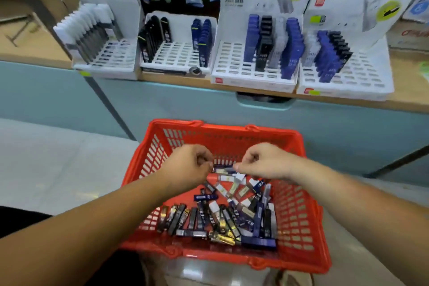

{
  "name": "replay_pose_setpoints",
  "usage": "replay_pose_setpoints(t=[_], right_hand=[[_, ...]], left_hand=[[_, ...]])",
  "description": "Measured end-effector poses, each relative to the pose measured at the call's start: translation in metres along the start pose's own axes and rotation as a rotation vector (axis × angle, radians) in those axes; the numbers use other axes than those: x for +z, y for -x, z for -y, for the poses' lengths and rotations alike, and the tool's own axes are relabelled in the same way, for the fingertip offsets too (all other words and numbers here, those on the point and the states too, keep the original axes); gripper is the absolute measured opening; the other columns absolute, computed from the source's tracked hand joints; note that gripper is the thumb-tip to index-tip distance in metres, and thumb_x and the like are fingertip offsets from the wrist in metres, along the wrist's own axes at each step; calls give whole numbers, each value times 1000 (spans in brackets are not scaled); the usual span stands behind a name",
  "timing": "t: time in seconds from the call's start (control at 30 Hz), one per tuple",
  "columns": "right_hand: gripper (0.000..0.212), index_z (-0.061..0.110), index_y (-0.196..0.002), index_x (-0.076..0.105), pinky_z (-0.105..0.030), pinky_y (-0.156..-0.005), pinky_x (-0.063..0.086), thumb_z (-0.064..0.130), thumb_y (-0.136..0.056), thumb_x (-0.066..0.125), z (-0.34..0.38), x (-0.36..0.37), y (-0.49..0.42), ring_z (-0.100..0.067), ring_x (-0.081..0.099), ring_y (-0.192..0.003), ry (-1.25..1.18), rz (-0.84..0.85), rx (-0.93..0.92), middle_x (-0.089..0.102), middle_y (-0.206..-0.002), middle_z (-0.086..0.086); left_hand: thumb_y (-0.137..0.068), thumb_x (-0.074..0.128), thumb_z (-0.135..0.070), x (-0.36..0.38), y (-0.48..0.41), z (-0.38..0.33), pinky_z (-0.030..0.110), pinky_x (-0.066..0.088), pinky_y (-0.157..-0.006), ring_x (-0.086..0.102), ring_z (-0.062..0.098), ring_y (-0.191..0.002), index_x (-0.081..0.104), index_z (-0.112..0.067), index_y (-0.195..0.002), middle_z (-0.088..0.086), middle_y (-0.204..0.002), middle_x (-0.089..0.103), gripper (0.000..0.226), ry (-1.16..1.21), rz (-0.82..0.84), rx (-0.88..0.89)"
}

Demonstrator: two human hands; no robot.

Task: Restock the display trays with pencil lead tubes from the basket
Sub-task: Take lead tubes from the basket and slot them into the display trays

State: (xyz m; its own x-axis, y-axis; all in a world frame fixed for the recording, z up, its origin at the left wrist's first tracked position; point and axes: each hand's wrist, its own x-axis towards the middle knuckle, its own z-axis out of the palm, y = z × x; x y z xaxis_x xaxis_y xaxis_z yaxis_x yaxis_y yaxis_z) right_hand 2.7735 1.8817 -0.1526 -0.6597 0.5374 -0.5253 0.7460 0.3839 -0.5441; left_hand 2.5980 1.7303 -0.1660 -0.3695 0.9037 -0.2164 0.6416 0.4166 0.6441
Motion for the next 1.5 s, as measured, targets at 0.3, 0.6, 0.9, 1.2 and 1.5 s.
replay_pose_setpoints(t=[0.3, 0.6, 0.9, 1.2, 1.5], right_hand=[[135, 18, -162, 17, -46, -121, 33, 88, -60, 72, -74, 125, -46, -34, 32, -150, -237, 96, 612, 22, -168, -10], [142, 25, -163, -4, -55, -120, 30, 78, -62, 80, -88, 166, -73, -42, 17, -152, -122, -126, 858, 7, -167, -15], [125, 15, -159, 14, -46, -108, 42, 66, -68, 84, -83, 175, -68, -36, 32, -140, -29, -120, 908, 26, -152, -17], [97, 10, -132, 43, -32, -81, 46, 62, -65, 88, -91, 173, -65, -30, 53, -100, -282, -103, 984, 49, -114, -12], [147, 14, -157, 17, -59, -110, 43, 62, -42, 96, -96, 187, -71, -43, 43, -140, -470, -138, 922, 35, -159, -15]], left_hand=[[-93, 69, -40, 55, -7, 132, 31, 51, -93, 63, 27, -115, 56, -15, -135, 7, -128, 63, 51, -89, 379, -536], [-71, 81, -67, 103, -4, 161, 49, 34, -121, 31, 39, -148, 21, -25, -160, 18, -163, 17, 115, -58, 547, -750], [-65, 93, -53, 115, -16, 155, 47, 44, -113, 43, 35, -139, 22, -19, -153, 14, -151, 29, 119, -147, 511, -744], [-64, 98, -20, 123, -15, 161, 38, 49, -105, 54, 28, -125, 37, -13, -143, 3, -124, 53, 100, 241, 424, -814], [-62, 97, -19, 133, -16, 143, 47, 51, -105, 61, 29, -117, 48, -16, -128, 8, -125, 62, 83, 293, 552, -790]])
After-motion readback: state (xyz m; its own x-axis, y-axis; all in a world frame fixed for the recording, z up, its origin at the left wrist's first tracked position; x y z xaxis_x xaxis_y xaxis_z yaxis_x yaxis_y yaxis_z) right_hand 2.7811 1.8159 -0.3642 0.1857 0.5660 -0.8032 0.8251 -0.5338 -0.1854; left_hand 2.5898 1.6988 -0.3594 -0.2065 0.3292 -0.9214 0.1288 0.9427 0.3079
